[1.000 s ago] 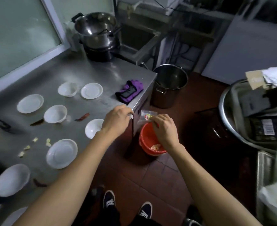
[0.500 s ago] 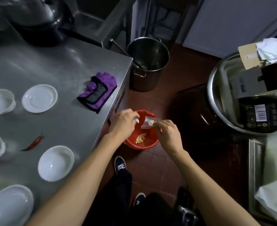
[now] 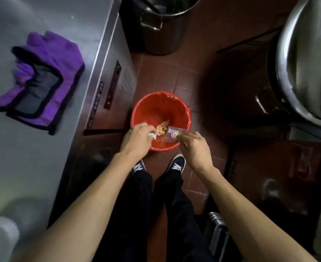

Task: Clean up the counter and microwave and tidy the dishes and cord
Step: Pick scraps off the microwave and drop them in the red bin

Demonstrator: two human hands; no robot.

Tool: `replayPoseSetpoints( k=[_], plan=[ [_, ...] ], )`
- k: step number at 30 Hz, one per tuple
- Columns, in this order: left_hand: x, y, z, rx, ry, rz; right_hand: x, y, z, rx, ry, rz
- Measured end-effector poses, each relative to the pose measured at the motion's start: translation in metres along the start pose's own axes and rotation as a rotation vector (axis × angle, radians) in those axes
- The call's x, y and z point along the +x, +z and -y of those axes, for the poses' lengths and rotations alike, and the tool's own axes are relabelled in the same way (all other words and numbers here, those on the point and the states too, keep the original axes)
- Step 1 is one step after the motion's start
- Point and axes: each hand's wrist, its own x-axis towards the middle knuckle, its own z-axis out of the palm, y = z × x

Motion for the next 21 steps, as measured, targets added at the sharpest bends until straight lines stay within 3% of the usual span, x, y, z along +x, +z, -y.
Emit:
replayPoseSetpoints(
  k=[21],
  plan=[
    [0.133,0.173,0.102,0.086,-0.119,0.219,0.078,0.201,-0.115,-0.034,0.079,0.318]
  ],
)
